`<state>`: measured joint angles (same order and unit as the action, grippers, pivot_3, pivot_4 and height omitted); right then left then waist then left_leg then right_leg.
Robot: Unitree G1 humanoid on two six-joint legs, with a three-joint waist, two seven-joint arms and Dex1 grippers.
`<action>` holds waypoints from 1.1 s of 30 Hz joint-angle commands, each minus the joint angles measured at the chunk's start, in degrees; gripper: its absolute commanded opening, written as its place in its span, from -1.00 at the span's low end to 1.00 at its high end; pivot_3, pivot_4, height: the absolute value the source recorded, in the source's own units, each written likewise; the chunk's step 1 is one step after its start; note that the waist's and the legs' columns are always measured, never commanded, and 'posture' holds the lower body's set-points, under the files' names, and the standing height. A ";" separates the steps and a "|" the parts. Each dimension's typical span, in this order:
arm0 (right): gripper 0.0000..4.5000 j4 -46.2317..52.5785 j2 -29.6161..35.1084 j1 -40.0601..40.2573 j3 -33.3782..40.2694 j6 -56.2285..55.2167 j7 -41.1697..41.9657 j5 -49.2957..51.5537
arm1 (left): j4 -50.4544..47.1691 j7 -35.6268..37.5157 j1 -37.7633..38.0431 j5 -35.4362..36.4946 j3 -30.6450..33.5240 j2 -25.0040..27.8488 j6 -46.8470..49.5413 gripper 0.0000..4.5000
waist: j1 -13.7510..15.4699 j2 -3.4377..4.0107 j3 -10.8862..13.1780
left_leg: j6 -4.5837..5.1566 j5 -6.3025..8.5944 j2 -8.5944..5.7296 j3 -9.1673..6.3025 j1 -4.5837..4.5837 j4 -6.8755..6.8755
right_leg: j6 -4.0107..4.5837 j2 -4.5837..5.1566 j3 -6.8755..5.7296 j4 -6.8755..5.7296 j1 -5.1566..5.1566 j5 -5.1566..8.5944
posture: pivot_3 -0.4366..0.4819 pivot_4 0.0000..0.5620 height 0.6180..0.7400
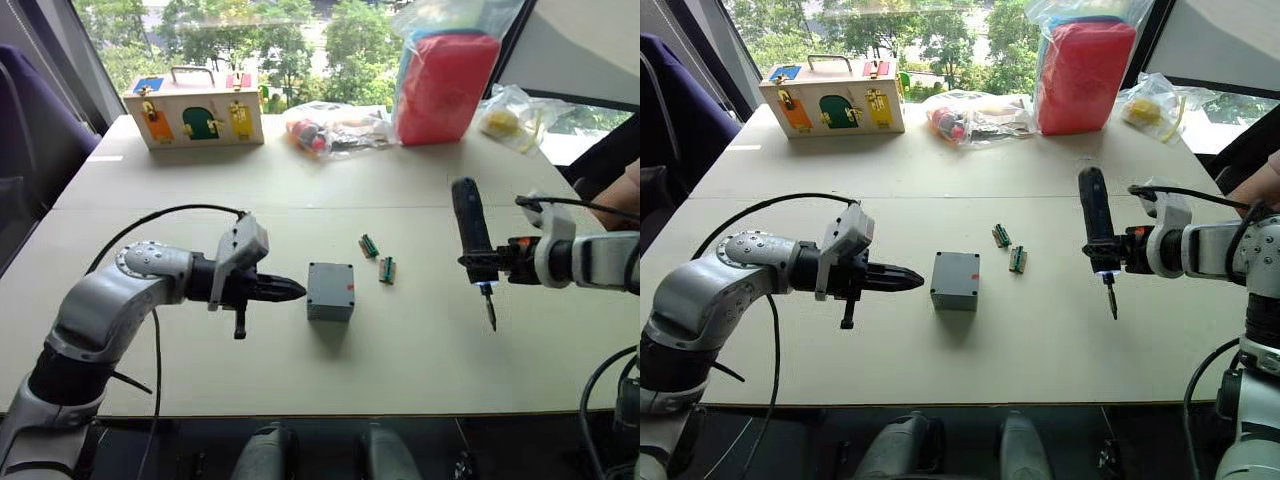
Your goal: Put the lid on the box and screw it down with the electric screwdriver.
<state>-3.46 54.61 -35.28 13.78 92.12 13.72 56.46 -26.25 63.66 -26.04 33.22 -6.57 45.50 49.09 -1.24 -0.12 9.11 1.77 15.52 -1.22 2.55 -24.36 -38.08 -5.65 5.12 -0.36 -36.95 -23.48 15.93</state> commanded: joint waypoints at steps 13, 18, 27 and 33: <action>-0.21 -10.42 -5.70 1.23 2.49 0.38 -23.81 22.85 | -4.16 -4.18 4.78 2.92 1.31 -0.17 -1.70 -1.00 | 0.62 0.00 0.04 | 0.04 0.02 -0.01 0.02 -0.05 -0.11 | -0.03 -0.06 -0.02 -0.01 0.05 -0.02 | -0.05 -0.47 1.00; -0.21 -10.06 -8.44 1.54 4.20 0.38 -30.93 26.34 | -2.29 -4.40 3.88 1.27 0.61 0.10 -4.05 -1.00 | 0.43 0.00 0.04 | 0.04 0.02 0.03 0.02 -0.02 -0.11 | -0.04 -0.15 -0.02 -0.03 0.05 -0.02 | -0.05 -0.47 1.00; 0.98 -2.89 -9.30 2.37 5.36 -2.16 -32.33 20.66 | 1.53 -4.71 3.73 0.97 2.73 0.37 -5.08 -1.00 | 0.76 -0.04 0.02 | 0.05 0.02 0.02 0.02 -0.01 -0.14 | -0.04 -0.17 -0.02 -0.03 0.11 -0.02 | -0.05 -0.47 1.00; 0.98 11.44 -3.64 7.96 2.13 -29.17 -5.33 2.75 | 6.46 -6.30 7.27 2.83 9.83 1.14 -4.37 -1.00 | 0.59 -0.02 0.03 | 0.09 0.05 0.06 0.02 -0.03 -0.11 | -0.08 -0.32 -0.02 -0.02 0.04 -0.01 | -0.05 -0.47 1.00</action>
<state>3.42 49.06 -28.51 15.84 69.83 0.22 63.24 -19.97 57.99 -19.61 34.66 -0.42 45.97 44.86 -0.65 -0.14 9.14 1.87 15.57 -1.14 2.56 -24.39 -38.18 -5.74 4.70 -0.38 -36.93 -23.44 15.92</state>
